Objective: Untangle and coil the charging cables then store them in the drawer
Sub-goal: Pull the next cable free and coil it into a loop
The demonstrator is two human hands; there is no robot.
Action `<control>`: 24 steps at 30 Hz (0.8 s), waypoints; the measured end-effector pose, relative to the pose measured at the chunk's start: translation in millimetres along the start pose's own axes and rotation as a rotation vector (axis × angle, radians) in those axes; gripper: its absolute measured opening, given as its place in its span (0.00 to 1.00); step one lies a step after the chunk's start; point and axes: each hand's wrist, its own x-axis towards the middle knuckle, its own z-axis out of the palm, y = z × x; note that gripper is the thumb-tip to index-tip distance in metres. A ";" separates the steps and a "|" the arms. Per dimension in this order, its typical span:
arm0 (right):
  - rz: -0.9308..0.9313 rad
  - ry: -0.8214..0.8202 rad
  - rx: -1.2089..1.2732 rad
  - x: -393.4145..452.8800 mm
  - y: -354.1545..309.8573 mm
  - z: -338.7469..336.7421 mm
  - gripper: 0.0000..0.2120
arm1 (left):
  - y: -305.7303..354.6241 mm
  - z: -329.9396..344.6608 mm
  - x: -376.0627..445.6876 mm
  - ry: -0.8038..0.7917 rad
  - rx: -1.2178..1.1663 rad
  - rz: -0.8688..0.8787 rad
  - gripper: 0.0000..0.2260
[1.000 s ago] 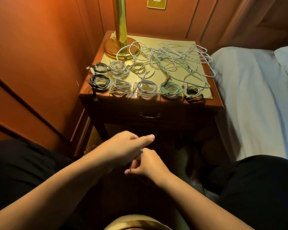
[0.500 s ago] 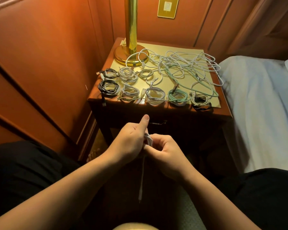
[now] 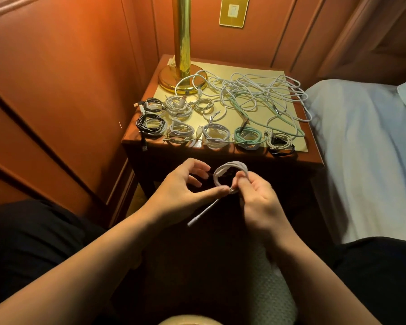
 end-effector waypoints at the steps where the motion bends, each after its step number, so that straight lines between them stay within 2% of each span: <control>1: 0.036 0.039 -0.008 2.2 -1.2 -5.2 0.17 | 0.9 -2.8 -2.0 -0.015 0.049 0.028 0.25; 5: 0.168 0.045 0.061 1.4 -9.7 -12.2 0.18 | 6.6 -2.7 -8.8 -0.102 0.079 0.140 0.10; 8: 0.302 -0.013 0.220 -4.3 -15.4 -7.0 0.19 | 4.7 0.4 -10.2 -0.115 0.122 0.144 0.07; 12: 0.354 -0.034 0.417 -8.8 -21.9 -6.2 0.20 | 6.0 8.2 -14.2 -0.109 0.113 0.092 0.06; 16: 0.336 0.013 0.464 -7.6 -24.1 -3.7 0.24 | 8.9 17.4 -17.7 -0.114 -0.144 -0.066 0.08; 21: 0.330 -0.017 0.530 -11.5 -23.6 7.3 0.24 | 13.4 17.9 -20.6 -0.164 -0.476 -0.180 0.10; 24: 0.322 -0.034 0.537 -13.5 -22.5 12.4 0.24 | 11.5 19.1 -21.6 -0.064 -0.544 -0.173 0.09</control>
